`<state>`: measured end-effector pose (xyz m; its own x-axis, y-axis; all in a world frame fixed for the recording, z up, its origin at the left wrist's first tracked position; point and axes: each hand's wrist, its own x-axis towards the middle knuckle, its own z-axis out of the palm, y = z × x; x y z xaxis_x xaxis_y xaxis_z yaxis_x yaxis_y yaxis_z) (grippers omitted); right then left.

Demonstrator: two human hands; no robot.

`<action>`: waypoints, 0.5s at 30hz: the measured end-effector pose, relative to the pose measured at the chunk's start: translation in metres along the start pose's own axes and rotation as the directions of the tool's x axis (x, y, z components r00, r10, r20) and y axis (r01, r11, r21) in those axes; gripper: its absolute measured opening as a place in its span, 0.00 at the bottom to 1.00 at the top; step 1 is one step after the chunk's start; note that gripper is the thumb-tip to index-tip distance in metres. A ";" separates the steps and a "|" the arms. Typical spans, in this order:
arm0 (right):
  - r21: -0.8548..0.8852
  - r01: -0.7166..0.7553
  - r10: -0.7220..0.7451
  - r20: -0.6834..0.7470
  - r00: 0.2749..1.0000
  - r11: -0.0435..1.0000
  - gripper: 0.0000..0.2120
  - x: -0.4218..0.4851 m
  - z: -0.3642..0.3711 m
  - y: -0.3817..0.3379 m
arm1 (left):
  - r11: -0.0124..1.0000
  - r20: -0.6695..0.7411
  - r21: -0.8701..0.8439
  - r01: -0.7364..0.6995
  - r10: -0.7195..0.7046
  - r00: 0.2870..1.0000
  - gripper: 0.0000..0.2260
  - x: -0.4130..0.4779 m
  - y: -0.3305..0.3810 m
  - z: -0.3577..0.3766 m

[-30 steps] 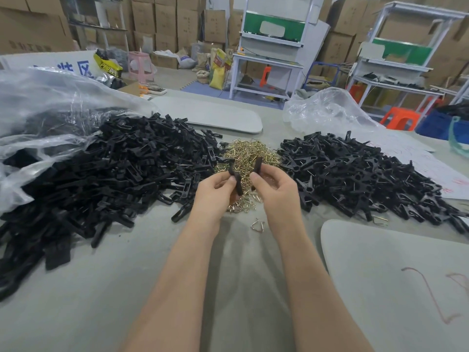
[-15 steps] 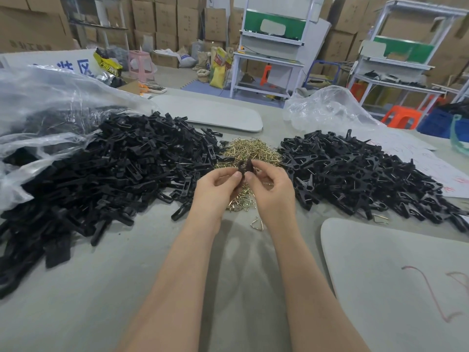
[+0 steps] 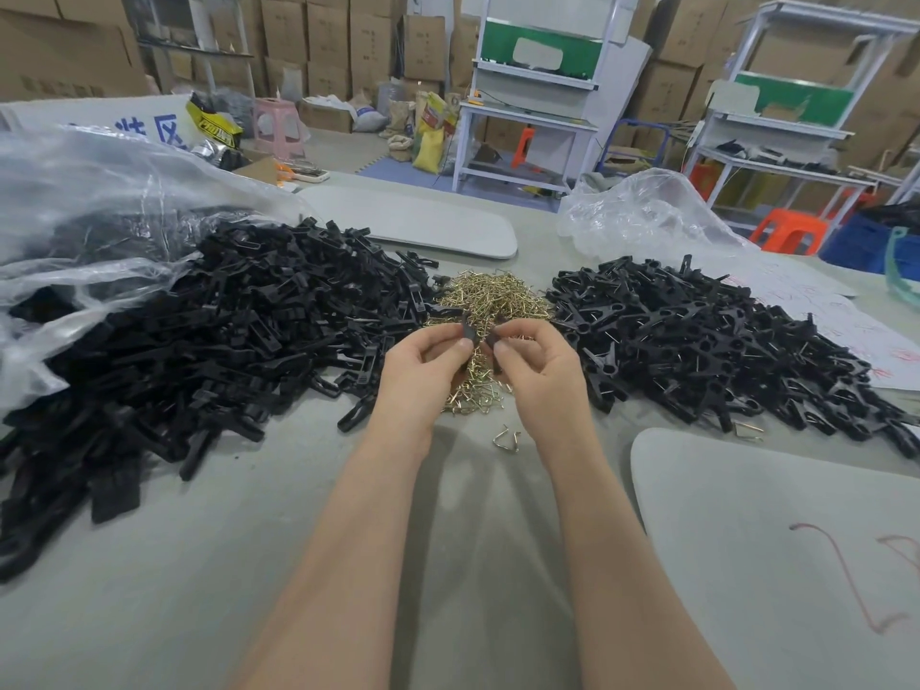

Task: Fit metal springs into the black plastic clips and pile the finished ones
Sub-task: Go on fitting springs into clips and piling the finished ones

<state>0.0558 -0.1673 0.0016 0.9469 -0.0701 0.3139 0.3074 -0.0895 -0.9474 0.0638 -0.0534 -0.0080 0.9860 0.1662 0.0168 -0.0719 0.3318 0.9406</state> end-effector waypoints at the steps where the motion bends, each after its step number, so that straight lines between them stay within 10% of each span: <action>1: -0.025 0.000 0.000 -0.010 1.000 1.000 0.10 0.000 0.001 0.000 | 1.000 -0.001 0.018 -0.012 0.012 1.000 0.10 0.000 0.000 0.000; 15: -0.097 -0.021 0.018 -0.026 1.000 0.995 0.11 0.001 0.000 -0.001 | 0.995 0.027 0.090 -0.052 0.049 0.998 0.07 0.000 -0.002 -0.001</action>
<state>0.0569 -0.1675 0.0028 0.9496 -0.0972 0.2981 0.2772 -0.1842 -0.9430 0.0633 -0.0530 -0.0103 0.9849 0.1571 0.0723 -0.1088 0.2375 0.9653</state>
